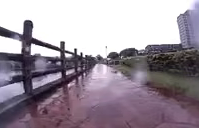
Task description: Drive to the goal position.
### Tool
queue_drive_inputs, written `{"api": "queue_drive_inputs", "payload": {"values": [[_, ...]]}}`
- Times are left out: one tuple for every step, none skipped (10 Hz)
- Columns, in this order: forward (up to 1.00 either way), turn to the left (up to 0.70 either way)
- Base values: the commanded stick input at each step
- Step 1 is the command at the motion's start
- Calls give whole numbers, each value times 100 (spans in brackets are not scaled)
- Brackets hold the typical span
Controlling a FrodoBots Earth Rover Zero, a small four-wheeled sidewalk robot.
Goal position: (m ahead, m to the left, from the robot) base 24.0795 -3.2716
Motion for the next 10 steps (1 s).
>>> {"api": "queue_drive_inputs", "payload": {"values": [[100, 0], [100, 0], [100, 0], [100, 0], [100, 0], [100, 0], [100, 0], [100, 0], [100, 0], [100, 0]]}}
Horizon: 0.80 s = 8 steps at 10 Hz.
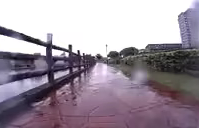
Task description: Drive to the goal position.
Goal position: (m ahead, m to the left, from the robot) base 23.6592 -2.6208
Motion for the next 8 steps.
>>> {"api": "queue_drive_inputs", "payload": {"values": [[100, 0], [100, 0], [100, 0], [100, 0], [100, 0], [100, 0], [100, 0], [100, 0]]}}
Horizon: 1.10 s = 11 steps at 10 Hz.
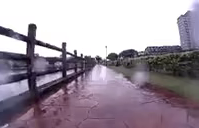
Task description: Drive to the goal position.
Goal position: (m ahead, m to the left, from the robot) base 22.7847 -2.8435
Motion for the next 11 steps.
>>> {"api": "queue_drive_inputs", "payload": {"values": [[100, 0], [100, 0], [100, 0], [100, 0], [100, 0], [100, 0], [100, 0], [100, 0], [100, 0], [100, 0], [100, 0]]}}
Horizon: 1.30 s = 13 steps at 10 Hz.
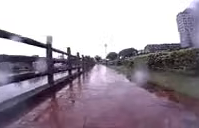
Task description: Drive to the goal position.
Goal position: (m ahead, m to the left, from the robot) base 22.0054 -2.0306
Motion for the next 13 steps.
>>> {"api": "queue_drive_inputs", "payload": {"values": [[100, 0], [100, 0], [100, 0], [100, 0], [100, 0], [100, 0], [100, 0], [100, 0], [100, 0], [100, 0], [100, 0], [100, 0], [100, 0]]}}
